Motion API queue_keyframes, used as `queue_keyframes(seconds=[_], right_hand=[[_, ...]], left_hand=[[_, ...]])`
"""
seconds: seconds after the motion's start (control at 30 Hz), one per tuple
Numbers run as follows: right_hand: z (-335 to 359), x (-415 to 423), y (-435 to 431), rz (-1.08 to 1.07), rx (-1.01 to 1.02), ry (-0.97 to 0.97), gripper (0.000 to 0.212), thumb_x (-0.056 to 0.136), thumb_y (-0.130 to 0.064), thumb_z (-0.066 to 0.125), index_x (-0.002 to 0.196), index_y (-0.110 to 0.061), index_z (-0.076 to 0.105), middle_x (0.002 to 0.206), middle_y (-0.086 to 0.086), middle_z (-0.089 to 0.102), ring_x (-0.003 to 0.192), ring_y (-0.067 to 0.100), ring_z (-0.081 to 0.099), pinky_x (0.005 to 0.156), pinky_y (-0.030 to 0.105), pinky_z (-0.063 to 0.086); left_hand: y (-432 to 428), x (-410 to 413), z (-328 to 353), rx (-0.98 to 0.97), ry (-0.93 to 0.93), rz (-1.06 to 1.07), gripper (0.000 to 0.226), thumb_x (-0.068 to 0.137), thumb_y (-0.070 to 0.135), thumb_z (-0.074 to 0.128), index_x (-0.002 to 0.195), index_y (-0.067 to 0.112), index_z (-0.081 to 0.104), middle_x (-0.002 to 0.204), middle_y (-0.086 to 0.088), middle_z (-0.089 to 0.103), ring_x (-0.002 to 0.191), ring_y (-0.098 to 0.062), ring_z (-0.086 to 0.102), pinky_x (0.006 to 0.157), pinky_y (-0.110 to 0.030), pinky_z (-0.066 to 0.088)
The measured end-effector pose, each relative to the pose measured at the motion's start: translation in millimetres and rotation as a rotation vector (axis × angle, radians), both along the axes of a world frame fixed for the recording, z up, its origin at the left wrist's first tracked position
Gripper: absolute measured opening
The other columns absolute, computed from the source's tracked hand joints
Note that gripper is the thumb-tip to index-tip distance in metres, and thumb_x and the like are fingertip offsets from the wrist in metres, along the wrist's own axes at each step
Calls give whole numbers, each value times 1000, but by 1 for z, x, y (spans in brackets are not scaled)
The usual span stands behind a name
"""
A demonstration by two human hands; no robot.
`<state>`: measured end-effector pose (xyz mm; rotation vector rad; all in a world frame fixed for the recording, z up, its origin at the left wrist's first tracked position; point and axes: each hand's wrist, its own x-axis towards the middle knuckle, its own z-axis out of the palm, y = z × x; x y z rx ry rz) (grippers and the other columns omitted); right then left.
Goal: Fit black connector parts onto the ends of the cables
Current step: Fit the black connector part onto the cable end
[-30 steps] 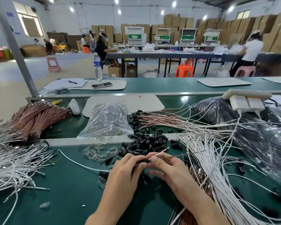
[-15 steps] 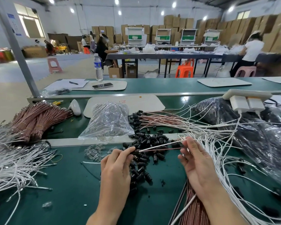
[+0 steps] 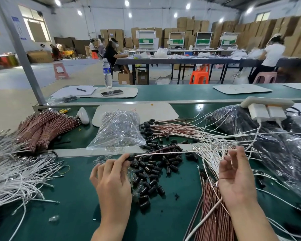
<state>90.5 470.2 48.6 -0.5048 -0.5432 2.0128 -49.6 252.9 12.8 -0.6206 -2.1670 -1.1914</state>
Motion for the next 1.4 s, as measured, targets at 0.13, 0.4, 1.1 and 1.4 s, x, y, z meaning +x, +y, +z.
queue_keyframes(seconds=[0.13,0.4,1.1,1.4], right_hand=[[1,6,4,5,-64,144,24,86,-30,75,106,-18,73,100,-7,76,86,0,71,69,11,55],[-2,-22,-46,660,424,-284,30,82,-42,72,96,-17,79,110,12,76,80,20,74,58,22,58],[-16,-39,-59,438,290,-333,24,79,-25,72,95,-10,80,97,15,77,79,18,76,57,22,58],[-17,-39,-62,468,337,-371,24,79,-30,73,96,-16,82,103,14,76,83,20,76,60,23,58]], left_hand=[[0,-2,0,99,-124,-42,34,97,27,48,120,18,72,93,11,64,92,-11,48,100,-30,30],[8,6,3,293,-298,-300,27,98,22,56,112,42,67,98,21,61,104,-11,55,89,-13,40],[13,21,-5,26,-261,-390,14,96,54,48,102,49,60,106,33,58,106,-4,55,90,-33,48],[12,22,-5,3,-294,-385,20,94,61,45,101,50,60,105,34,59,108,1,52,88,-24,43]])
